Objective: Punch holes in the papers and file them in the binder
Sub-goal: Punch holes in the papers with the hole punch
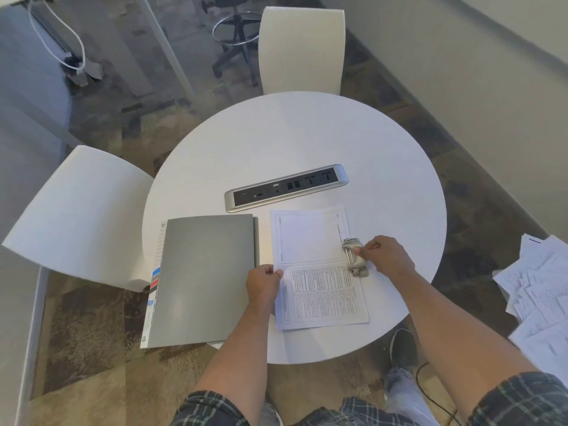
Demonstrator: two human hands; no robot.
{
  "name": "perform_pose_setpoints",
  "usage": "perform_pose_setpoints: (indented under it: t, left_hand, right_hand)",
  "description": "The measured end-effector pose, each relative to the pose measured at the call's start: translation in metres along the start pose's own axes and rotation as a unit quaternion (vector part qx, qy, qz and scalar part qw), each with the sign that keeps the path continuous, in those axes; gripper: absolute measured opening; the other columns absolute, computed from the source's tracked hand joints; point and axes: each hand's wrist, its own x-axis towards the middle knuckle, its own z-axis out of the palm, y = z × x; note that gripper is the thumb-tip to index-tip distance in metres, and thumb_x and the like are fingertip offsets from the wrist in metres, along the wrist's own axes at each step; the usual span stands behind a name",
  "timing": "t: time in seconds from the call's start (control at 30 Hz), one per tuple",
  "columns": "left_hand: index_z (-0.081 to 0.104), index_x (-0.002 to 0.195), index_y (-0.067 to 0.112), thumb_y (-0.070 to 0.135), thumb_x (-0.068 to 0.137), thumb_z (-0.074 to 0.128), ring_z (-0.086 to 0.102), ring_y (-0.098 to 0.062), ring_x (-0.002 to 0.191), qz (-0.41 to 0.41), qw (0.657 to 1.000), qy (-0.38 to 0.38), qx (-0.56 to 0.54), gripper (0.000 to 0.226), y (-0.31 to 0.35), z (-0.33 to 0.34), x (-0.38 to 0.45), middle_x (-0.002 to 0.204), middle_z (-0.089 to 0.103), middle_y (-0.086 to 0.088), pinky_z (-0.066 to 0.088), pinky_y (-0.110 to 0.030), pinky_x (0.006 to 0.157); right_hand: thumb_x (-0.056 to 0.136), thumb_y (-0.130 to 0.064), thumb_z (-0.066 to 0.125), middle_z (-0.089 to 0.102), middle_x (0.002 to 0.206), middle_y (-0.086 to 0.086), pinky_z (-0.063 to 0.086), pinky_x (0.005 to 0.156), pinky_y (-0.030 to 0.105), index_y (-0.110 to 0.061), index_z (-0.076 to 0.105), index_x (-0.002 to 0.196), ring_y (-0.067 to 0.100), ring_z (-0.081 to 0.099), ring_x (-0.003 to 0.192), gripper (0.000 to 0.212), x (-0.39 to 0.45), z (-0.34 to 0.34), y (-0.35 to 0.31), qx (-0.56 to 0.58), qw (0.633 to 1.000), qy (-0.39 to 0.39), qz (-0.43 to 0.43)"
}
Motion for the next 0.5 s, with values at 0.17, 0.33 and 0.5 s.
perform_pose_setpoints:
  t: [0.17,0.33,0.5]
  left_hand:
    - [0.070,0.079,0.016,0.017,0.092,0.071,0.063,-0.018,0.072,0.012,1.000,0.005,0.007,0.012,0.001,0.001,-0.005,0.079,0.070,-0.001,0.049,-0.022,0.064]
    - [0.076,0.084,0.005,0.019,0.089,0.074,0.061,-0.017,0.069,0.013,1.000,0.001,0.019,0.015,0.000,0.007,-0.008,0.078,0.072,-0.003,0.044,-0.019,0.058]
    - [0.075,0.085,0.002,0.019,0.089,0.073,0.059,-0.018,0.070,0.005,1.000,0.012,0.022,0.018,0.000,0.013,-0.007,0.077,0.069,-0.003,0.043,-0.020,0.058]
  right_hand:
    - [0.084,-0.051,0.072,0.073,0.080,-0.001,0.054,0.073,0.036,-0.021,0.063,0.084,0.021,0.072,0.076,0.032,-0.001,-0.003,0.007,0.039,0.999,0.015,0.006]
    - [0.090,-0.039,0.072,0.071,0.079,0.006,0.049,0.066,0.036,-0.016,0.057,0.084,0.020,0.064,0.063,0.028,0.009,-0.018,0.011,0.054,0.998,0.035,-0.006]
    - [0.089,-0.036,0.074,0.072,0.083,0.006,0.059,0.074,0.045,-0.015,0.057,0.089,0.027,0.072,0.067,0.027,0.011,-0.014,0.013,0.088,0.995,0.033,-0.013]
